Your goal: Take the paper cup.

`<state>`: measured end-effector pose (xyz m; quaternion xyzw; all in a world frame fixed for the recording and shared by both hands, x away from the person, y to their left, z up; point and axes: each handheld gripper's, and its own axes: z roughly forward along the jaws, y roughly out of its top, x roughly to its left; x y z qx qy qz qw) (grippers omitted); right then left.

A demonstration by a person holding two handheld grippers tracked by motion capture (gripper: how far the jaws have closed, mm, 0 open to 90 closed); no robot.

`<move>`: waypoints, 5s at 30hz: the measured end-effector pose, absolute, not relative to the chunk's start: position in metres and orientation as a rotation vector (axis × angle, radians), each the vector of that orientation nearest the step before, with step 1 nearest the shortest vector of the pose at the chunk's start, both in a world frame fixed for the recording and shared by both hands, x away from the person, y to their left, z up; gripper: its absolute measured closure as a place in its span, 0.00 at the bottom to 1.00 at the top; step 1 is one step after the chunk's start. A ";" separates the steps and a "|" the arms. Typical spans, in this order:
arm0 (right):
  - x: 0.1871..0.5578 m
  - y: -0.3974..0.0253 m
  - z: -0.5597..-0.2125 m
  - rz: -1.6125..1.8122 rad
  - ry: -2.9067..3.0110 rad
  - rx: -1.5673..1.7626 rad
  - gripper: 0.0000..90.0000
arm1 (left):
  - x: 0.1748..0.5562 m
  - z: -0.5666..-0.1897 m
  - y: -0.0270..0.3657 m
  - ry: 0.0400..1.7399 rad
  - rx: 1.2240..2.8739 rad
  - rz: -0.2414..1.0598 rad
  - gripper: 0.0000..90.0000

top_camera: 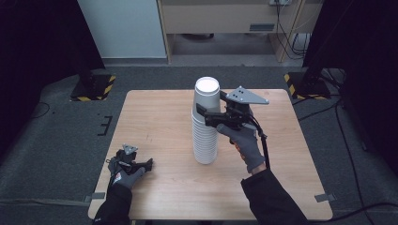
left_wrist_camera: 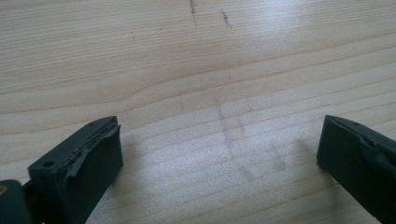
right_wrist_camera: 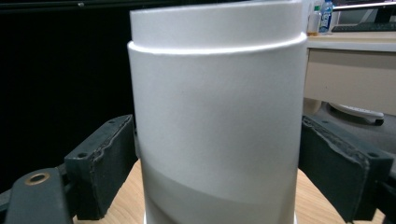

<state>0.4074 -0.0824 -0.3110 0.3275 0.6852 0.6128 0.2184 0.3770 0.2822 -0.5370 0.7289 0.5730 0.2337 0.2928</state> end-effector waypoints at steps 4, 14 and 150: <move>0.411 -0.080 -0.314 1.684 1.902 0.916 0.15 | 0.377 -0.537 0.282 1.527 1.942 0.622 0.00; 0.417 -0.074 -0.318 1.677 1.893 0.923 0.13 | 0.377 -0.537 0.282 1.524 1.943 0.622 0.00; 0.367 -0.195 -0.320 1.887 1.592 1.130 0.17 | 0.377 -0.537 0.282 1.524 1.944 0.621 0.00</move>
